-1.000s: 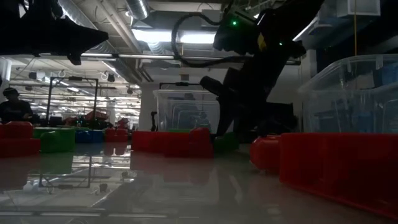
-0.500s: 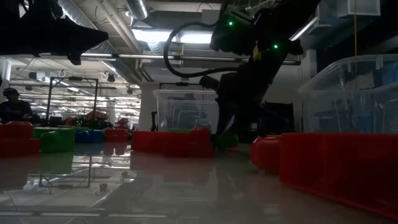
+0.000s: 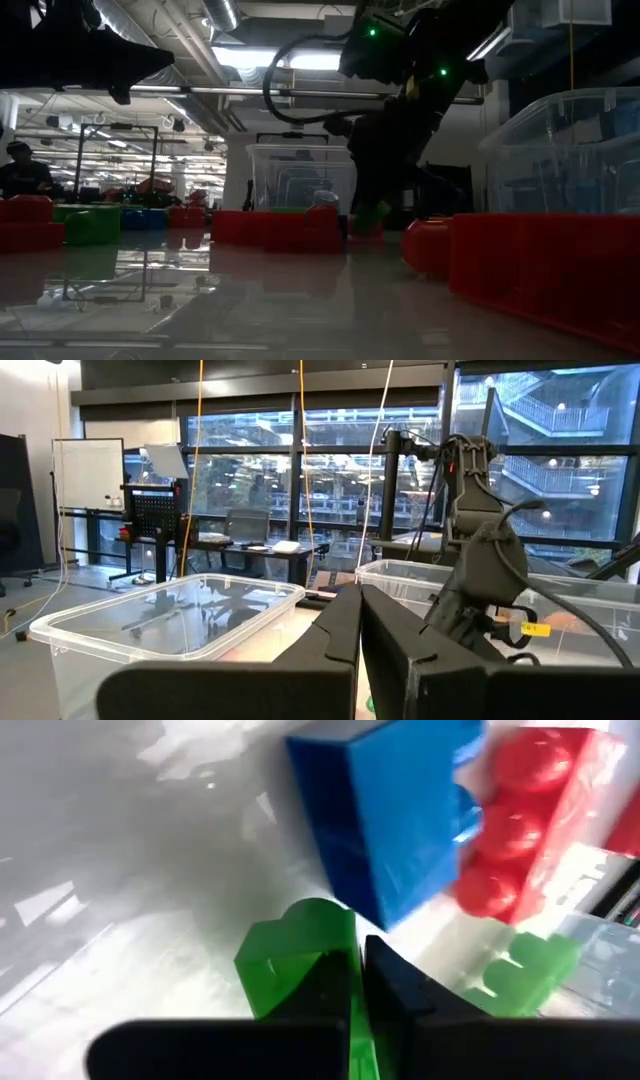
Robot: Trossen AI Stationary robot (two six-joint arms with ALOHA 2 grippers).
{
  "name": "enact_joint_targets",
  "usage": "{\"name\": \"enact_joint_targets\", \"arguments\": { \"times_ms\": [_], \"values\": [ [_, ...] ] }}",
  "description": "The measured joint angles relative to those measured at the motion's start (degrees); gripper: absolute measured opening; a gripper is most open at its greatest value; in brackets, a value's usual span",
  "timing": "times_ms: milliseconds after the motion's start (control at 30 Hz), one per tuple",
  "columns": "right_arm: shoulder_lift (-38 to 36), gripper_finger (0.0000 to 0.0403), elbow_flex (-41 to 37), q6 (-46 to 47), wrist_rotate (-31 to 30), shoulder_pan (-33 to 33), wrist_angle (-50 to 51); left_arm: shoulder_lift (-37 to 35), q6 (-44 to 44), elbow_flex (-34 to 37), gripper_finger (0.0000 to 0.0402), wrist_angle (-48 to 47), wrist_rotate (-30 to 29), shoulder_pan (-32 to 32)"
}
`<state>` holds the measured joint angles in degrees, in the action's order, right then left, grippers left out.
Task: Sort blocks
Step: Put the green game piece into the top transparent bin
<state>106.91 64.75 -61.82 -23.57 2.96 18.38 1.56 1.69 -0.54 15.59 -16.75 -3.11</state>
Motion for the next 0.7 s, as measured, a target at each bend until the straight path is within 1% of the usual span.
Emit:
{"name": "enact_joint_targets", "arguments": {
  "times_ms": [200, 433, 567, 700],
  "values": [
    [-5.07, 0.0013, 0.02, -0.13, -0.48, -0.04, -0.08, 0.0, -0.04, 0.0, 0.0001, 0.04, -0.17, 0.0],
    [-12.54, 0.0013, 0.09, -1.54, -2.99, -1.5, -1.15, 0.0, -0.09, 0.0, 0.0001, 0.02, -0.31, 0.0],
    [-16.85, 0.0012, 0.36, -1.92, -2.85, -4.11, -2.76, 0.0, -0.2, 0.01, 0.0001, 0.02, -0.39, 0.0],
    [-18.65, 0.0014, 3.6, -1.94, -2.08, -8.22, -2.74, 0.0, -0.2, 0.0, 0.0001, 0.02, -0.42, 0.0]
  ]
}}
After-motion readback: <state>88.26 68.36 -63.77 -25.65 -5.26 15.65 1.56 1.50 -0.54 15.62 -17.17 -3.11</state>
